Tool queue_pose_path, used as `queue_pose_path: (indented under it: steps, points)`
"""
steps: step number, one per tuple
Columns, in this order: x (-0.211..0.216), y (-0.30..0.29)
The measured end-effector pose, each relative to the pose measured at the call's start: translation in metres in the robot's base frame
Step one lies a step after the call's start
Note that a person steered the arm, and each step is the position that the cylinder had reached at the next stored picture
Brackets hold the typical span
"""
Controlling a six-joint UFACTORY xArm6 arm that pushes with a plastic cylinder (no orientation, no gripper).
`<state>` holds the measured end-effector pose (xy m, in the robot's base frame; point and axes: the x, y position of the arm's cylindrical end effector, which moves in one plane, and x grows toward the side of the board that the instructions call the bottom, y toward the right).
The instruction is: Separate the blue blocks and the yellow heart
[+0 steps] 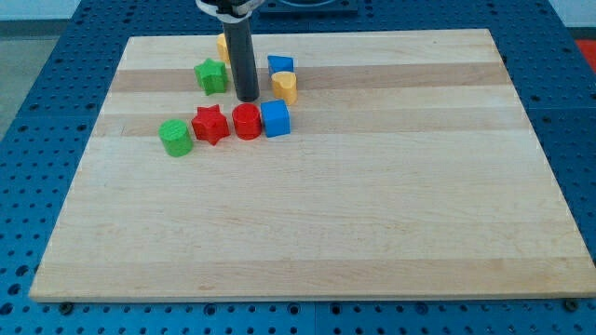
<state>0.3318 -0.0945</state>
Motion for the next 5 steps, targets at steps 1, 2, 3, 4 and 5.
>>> queue_pose_path:
  steps: [1, 2, 3, 4, 5]
  points:
    - [-0.008, 0.0]
    - [-0.023, 0.001]
    - [-0.023, 0.006]
    - [-0.016, 0.021]
    - [-0.012, 0.034]
